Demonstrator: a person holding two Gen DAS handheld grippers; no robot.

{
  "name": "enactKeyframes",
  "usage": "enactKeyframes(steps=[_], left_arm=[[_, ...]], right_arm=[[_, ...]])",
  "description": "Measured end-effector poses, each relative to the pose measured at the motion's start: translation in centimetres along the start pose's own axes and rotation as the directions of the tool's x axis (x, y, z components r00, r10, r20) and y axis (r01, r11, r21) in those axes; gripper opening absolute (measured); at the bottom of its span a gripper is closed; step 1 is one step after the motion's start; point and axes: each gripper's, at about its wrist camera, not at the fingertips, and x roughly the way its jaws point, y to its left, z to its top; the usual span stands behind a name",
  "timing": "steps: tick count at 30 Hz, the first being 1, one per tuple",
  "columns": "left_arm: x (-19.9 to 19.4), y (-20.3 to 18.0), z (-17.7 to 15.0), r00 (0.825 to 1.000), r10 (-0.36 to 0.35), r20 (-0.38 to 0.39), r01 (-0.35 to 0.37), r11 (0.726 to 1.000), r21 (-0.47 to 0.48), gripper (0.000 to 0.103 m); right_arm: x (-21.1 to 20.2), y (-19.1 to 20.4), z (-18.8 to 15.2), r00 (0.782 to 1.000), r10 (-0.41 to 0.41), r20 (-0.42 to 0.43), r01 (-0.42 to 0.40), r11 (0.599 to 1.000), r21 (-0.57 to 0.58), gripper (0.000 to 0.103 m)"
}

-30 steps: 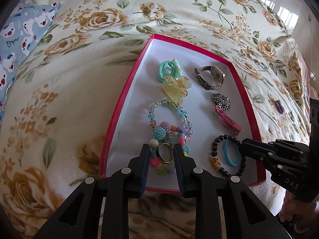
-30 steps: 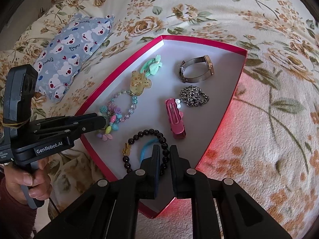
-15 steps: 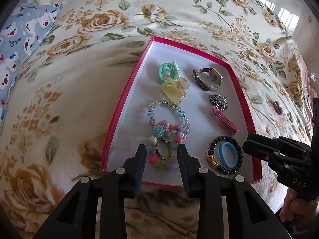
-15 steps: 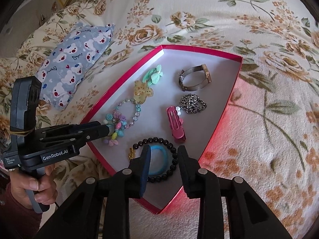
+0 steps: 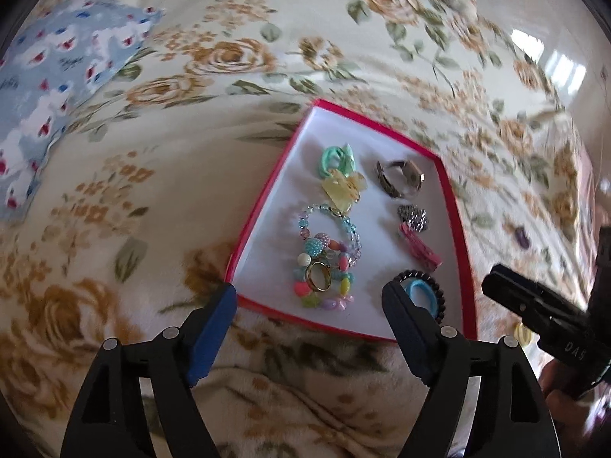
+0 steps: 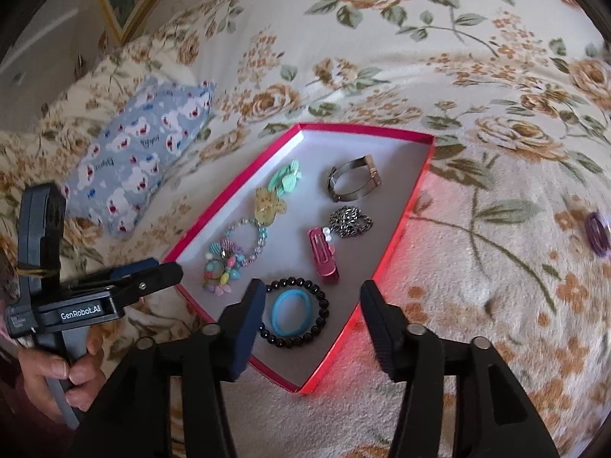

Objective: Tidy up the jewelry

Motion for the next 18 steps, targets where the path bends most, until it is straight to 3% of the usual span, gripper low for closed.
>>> enactKeyframes(steps=[1,10,18], left_arm=[[-0.3,0.2,-0.3,1.0,-0.004,0.004,0.005,1.0,-0.021,0.082],[-2.7,1.9,-2.7,0.999,-0.029,0.025,0.032,0.992,-0.118,0.087],[-3.6,2.2,-4.2,0.999,-0.035,0.01,0.036,0.988,-0.153,0.096]], right_arm=[[-0.3,-0.3,-0.2,1.0,0.011,0.018,-0.011,1.0,0.018,0.068],[-2.2,-0.5,-1.3,0.991,0.085,0.098,-0.092,0.993,0.073,0.083],[-3.2,0.6,-2.9,0.99,0.083,0.112,-0.086,0.996,0.025,0.085]])
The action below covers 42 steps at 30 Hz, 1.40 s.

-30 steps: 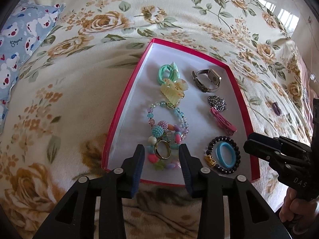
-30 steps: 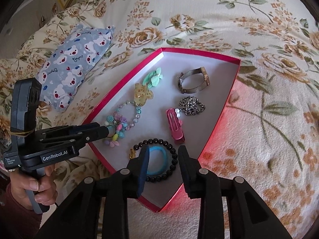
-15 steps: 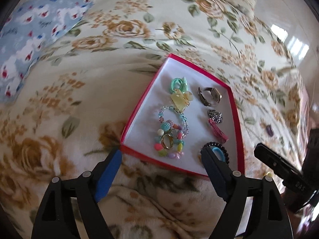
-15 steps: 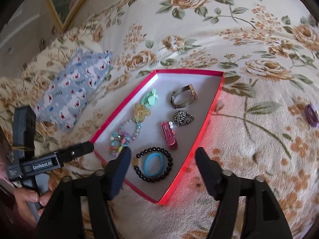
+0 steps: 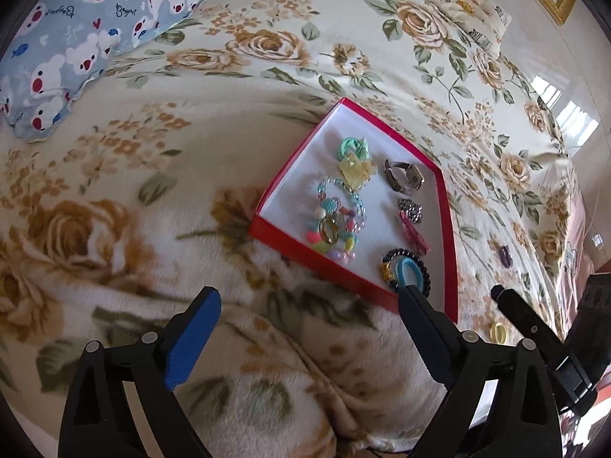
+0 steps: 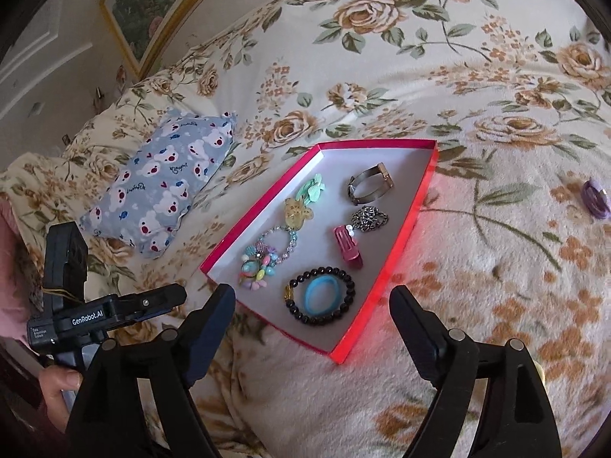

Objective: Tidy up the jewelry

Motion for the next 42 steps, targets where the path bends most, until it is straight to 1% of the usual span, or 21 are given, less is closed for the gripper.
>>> enactKeyframes(steps=[5,7,10,13,15,16,18,21,24,27,29,31,33,36,40,42], left_arm=[[-1.0,-0.7,-0.9,1.0,0.027,0.015,-0.028,0.999,0.044,0.096],[-1.9,-1.2,-1.1,0.999,0.032,0.039,-0.035,0.997,0.073,0.096],[-3.3,-1.9,-1.0,0.997,0.032,0.072,-0.039,0.994,0.105,0.097],[-5.4,-3.1,0.1,0.994,0.017,0.106,-0.032,0.988,0.149,0.098],[-6.7,-3.9,0.9,0.993,0.0,0.116,-0.021,0.984,0.179,0.101],[-7.3,-4.3,1.3,0.993,0.003,0.12,-0.026,0.982,0.189,0.102],[-7.9,-4.7,1.8,0.992,0.023,0.125,-0.049,0.977,0.205,0.102],[-7.8,-4.7,1.3,0.986,0.056,0.159,-0.088,0.976,0.199,0.102],[-6.8,-4.4,0.2,0.979,0.104,0.178,-0.136,0.974,0.182,0.102],[-4.9,-5.0,-0.8,0.968,0.172,0.182,-0.206,0.961,0.186,0.102],[-3.4,-5.6,-1.5,0.964,0.208,0.167,-0.241,0.948,0.206,0.102],[-2.4,-6.4,-1.7,0.958,0.241,0.159,-0.272,0.936,0.224,0.102],[-2.0,-6.9,-1.6,0.951,0.267,0.157,-0.298,0.926,0.233,0.102],[-1.9,-7.2,-1.6,0.943,0.291,0.161,-0.322,0.92,0.224,0.102],[-2.7,-7.2,-1.6,0.941,0.285,0.182,-0.322,0.92,0.223,0.102],[-3.1,-7.5,-2.0,0.937,0.287,0.198,-0.329,0.914,0.236,0.102]], right_arm=[[-1.1,0.5,-0.2,0.999,-0.033,0.007,0.033,0.998,-0.061,0.09],[-1.5,0.8,-0.2,0.998,-0.055,0.011,0.056,0.995,-0.085,0.095],[-2.3,1.6,0.5,0.997,-0.079,0.015,0.08,0.986,-0.143,0.095],[-3.6,2.7,2.1,0.996,-0.083,0.031,0.088,0.977,-0.197,0.096],[-4.4,3.6,3.3,0.993,-0.108,0.045,0.116,0.964,-0.239,0.1],[-4.8,4.1,4.0,0.991,-0.124,0.055,0.135,0.955,-0.263,0.102],[-5.6,5.0,5.2,0.986,-0.145,0.079,0.162,0.939,-0.303,0.103],[-5.7,5.0,5.7,0.987,-0.137,0.085,0.157,0.942,-0.298,0.103],[-5.0,4.2,4.6,0.979,-0.166,0.114,0.191,0.944,-0.267,0.103],[-3.8,3.4,2.9,0.975,-0.185,0.124,0.211,0.947,-0.244,0.103],[-2.9,2.9,2.1,0.977,-0.187,0.103,0.207,0.949,-0.238,0.103],[-1.9,2.6,1.3,0.977,-0.201,0.063,0.211,0.947,-0.243,0.103],[-1.5,2.5,0.9,0.975,-0.213,0.055,0.22,0.943,-0.248,0.103],[-1.3,2.6,0.8,0.976,-0.213,0.047,0.218,0.943,-0.251,0.103],[-1.8,2.7,0.8,0.975,-0.212,0.061,0.221,0.944,-0.247,0.103],[-1.9,2.8,0.9,0.974,-0.215,0.069,0.225,0.942,-0.247,0.103]])
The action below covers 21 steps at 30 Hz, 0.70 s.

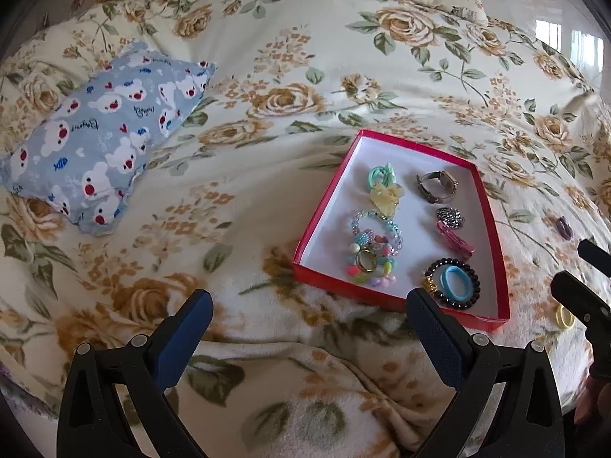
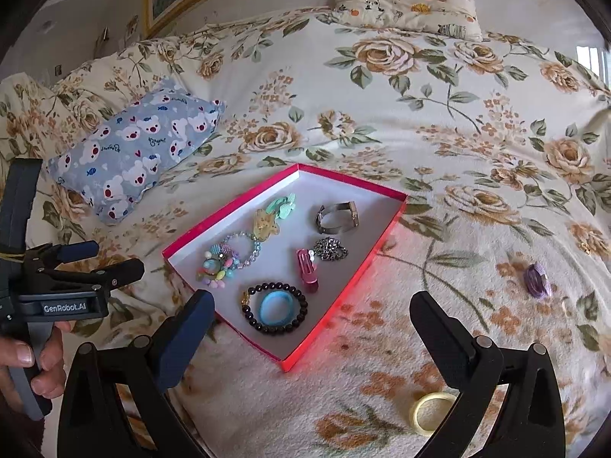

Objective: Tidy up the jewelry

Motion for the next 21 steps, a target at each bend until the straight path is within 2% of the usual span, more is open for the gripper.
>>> enactKeyframes(steps=[9,21], left_arm=[[-0.8,-1.4,-1.0,0.999,0.047,0.013,-0.047,0.996,0.071,0.102],[-0.9,-1.3,-1.2,0.998,0.058,0.035,-0.06,0.996,0.068,0.102]], right_arm=[[1.1,0.2,-0.8,0.999,-0.018,-0.04,0.018,1.0,-0.003,0.103],[1.0,0.9,-0.9,0.998,-0.053,-0.021,0.052,0.998,-0.037,0.103]])
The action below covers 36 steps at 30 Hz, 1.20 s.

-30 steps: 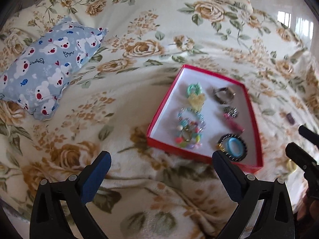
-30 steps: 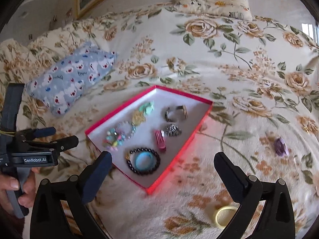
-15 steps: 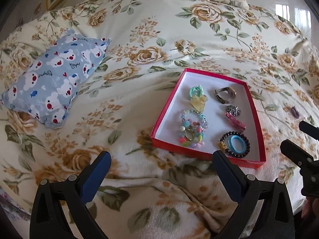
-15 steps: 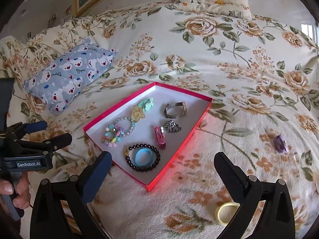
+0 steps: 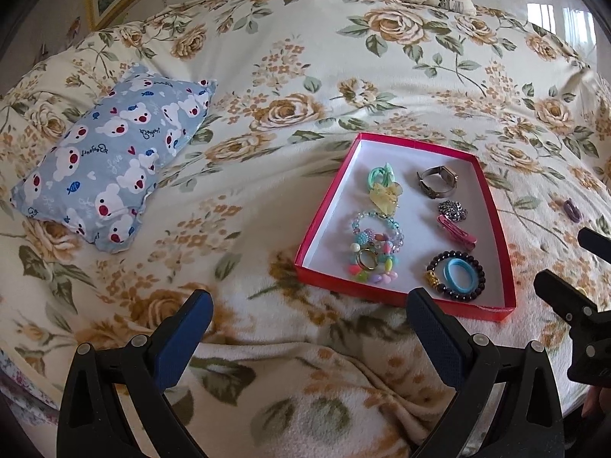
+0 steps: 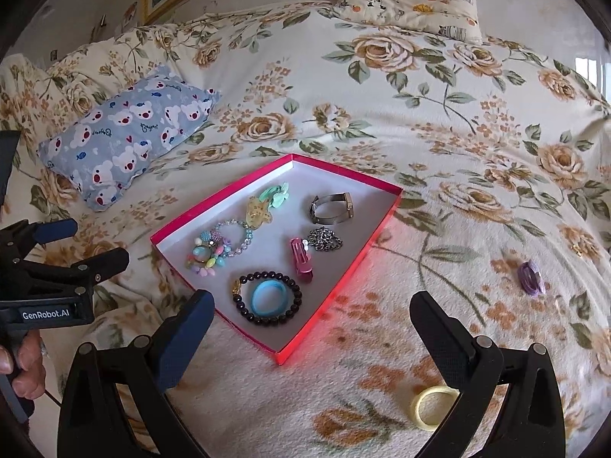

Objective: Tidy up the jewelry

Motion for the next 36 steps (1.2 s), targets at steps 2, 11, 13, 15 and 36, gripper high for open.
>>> enactKeyframes(steps=[2,11,13,15,36], left_arm=[[0.11,0.12,-0.04,1.0,0.004,0.002,-0.004,1.0,0.0,0.102],[0.39,0.03,-0.33,1.0,-0.002,0.017,0.002,1.0,0.0,0.102],[0.49,0.01,-0.41,1.0,-0.014,0.013,0.014,1.0,-0.001,0.102],[0.53,0.04,-0.38,1.0,-0.014,0.011,0.014,1.0,-0.001,0.102],[0.88,-0.1,-0.19,1.0,-0.03,0.004,0.03,1.0,0.002,0.102]], right_arm=[[0.08,0.09,-0.05,1.0,0.0,-0.002,0.0,1.0,-0.003,0.103],[0.29,0.05,-0.02,1.0,0.003,-0.001,-0.003,1.0,0.007,0.103],[0.3,0.01,-0.05,1.0,0.001,-0.001,-0.001,1.0,0.012,0.103],[0.29,-0.03,-0.02,1.0,-0.001,0.001,0.001,1.0,0.014,0.103],[0.28,0.14,0.17,1.0,0.003,0.003,-0.003,1.0,0.022,0.103]])
